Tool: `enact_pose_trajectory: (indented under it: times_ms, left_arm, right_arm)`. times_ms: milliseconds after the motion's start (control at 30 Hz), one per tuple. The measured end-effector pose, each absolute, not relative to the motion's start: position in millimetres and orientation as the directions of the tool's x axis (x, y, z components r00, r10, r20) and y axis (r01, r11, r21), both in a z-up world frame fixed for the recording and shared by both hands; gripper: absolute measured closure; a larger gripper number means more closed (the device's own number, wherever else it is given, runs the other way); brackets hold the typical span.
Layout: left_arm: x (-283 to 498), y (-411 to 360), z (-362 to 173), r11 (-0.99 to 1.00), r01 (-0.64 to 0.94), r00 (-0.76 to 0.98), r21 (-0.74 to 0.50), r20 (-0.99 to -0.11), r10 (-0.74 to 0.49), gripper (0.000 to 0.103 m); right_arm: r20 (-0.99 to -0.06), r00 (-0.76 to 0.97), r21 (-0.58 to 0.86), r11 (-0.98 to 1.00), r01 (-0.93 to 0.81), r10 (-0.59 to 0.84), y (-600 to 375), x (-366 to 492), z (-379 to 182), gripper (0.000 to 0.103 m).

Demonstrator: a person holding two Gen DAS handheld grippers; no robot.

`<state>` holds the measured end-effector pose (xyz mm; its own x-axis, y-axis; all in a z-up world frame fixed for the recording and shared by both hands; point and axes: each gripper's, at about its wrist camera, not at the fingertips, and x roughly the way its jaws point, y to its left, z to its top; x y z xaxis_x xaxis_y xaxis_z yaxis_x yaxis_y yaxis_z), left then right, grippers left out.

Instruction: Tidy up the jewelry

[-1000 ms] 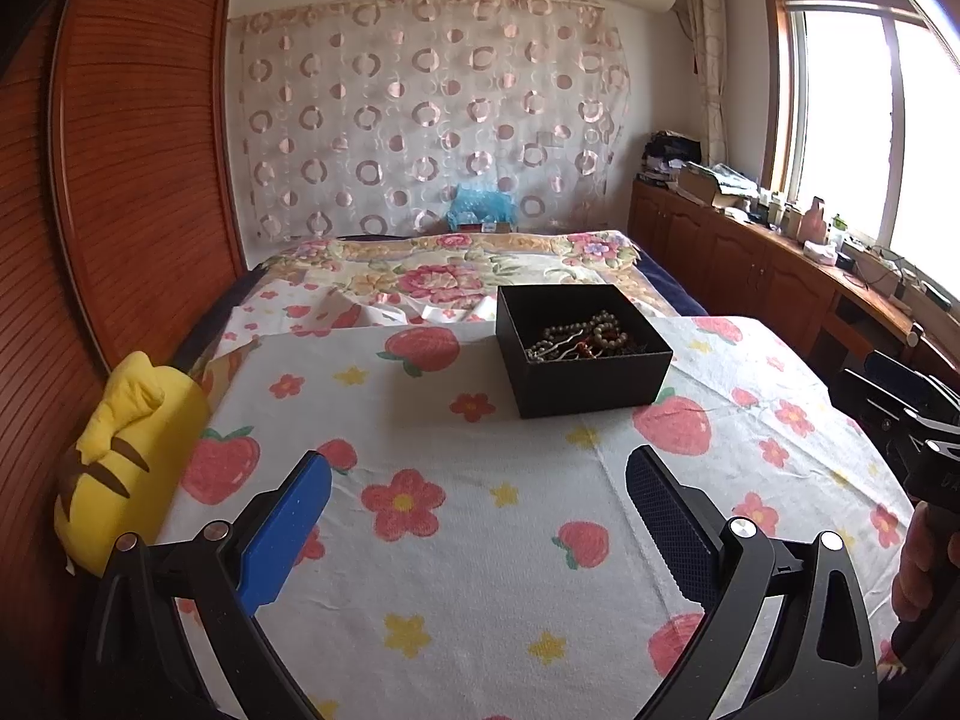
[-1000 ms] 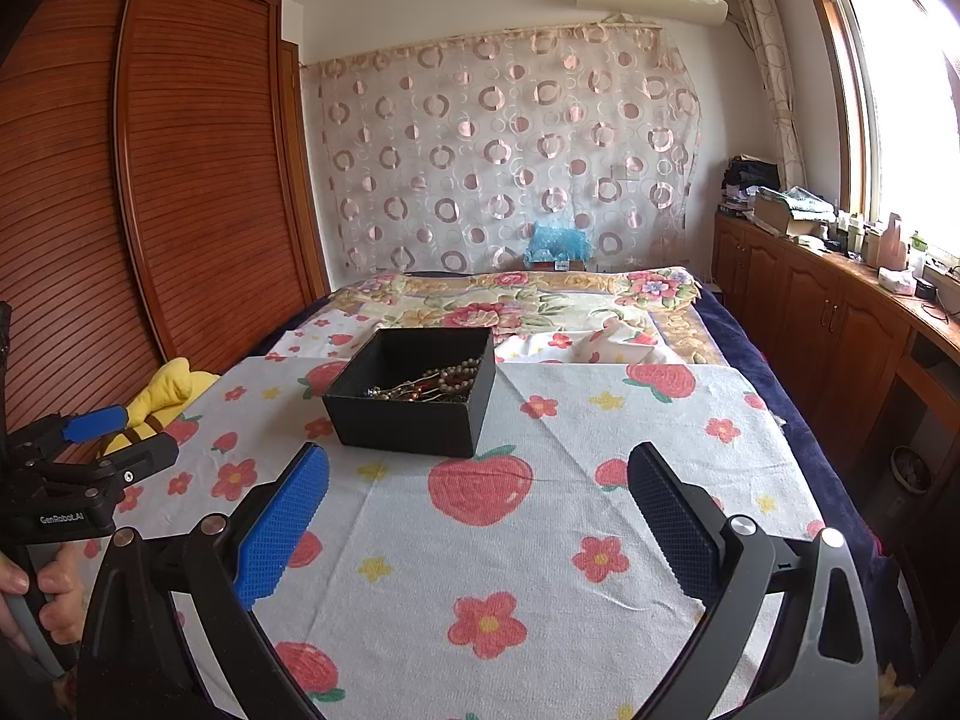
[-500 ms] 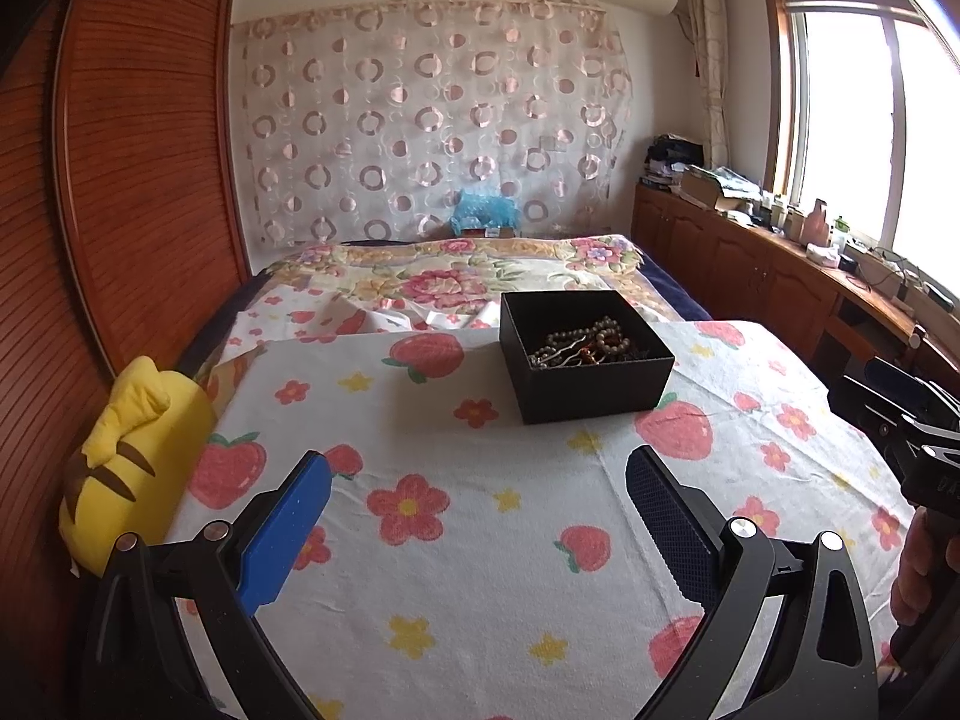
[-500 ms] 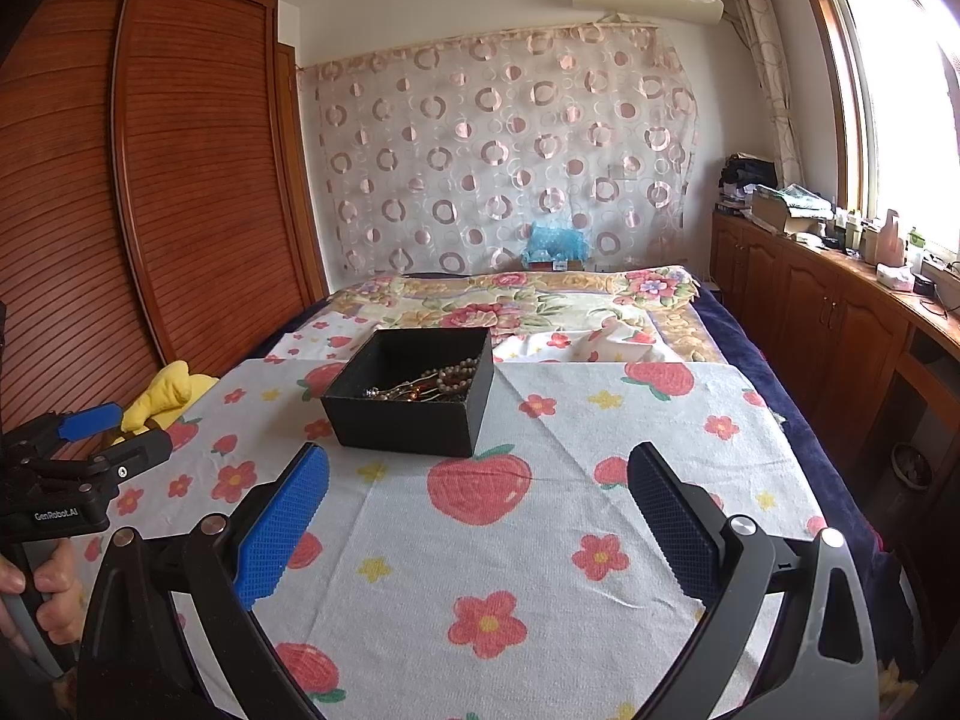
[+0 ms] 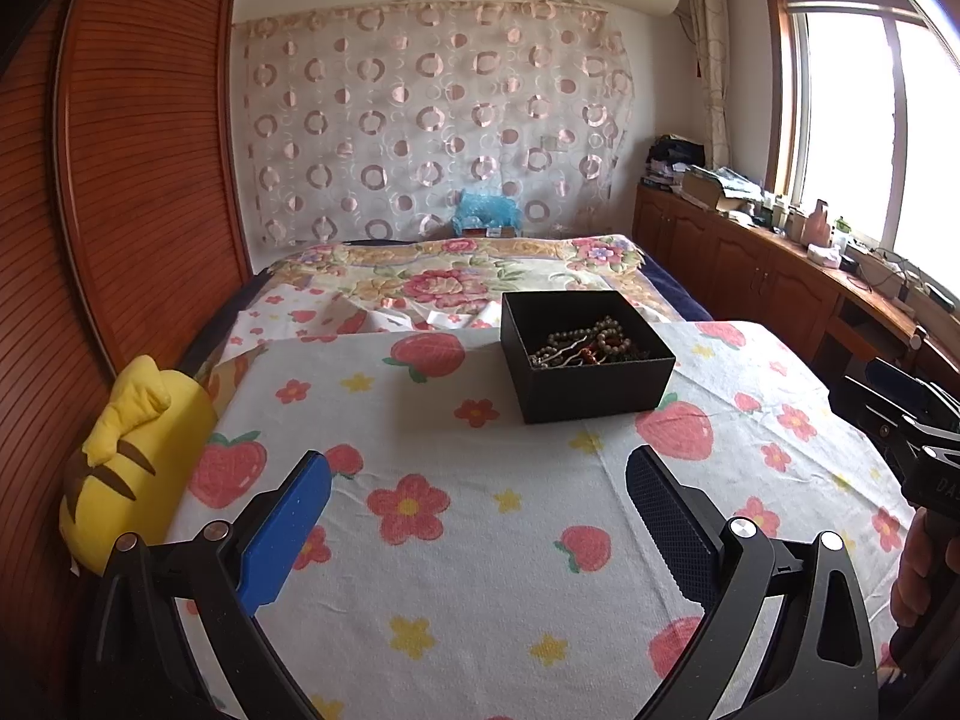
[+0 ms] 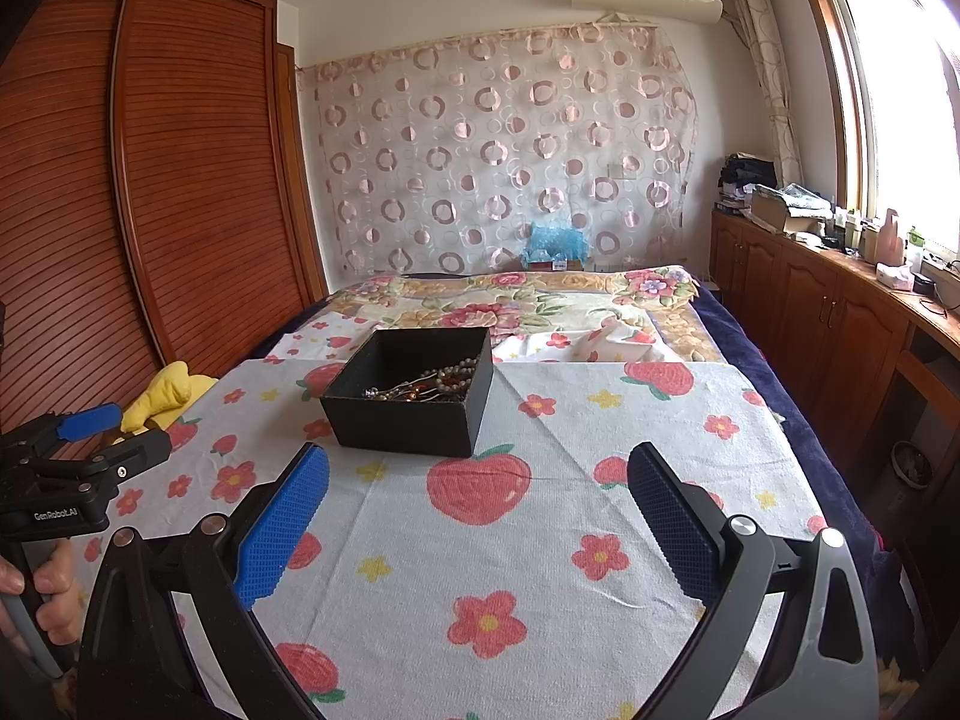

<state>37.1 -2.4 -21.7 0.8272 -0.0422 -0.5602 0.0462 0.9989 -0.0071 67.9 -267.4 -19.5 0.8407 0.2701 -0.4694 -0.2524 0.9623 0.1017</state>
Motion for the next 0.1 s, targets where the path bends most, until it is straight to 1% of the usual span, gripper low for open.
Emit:
enact_pose_trajectory:
  times_ms: [100]
  left_arm:
    - [37.0,-2.6,-22.0,0.999,0.048,0.827,-0.009,-0.561,-0.045,0.008]
  right_arm:
    - [-0.469,0.841,0.102,0.962,-0.253,0.27,-267.6,67.9,-19.6,0.003]
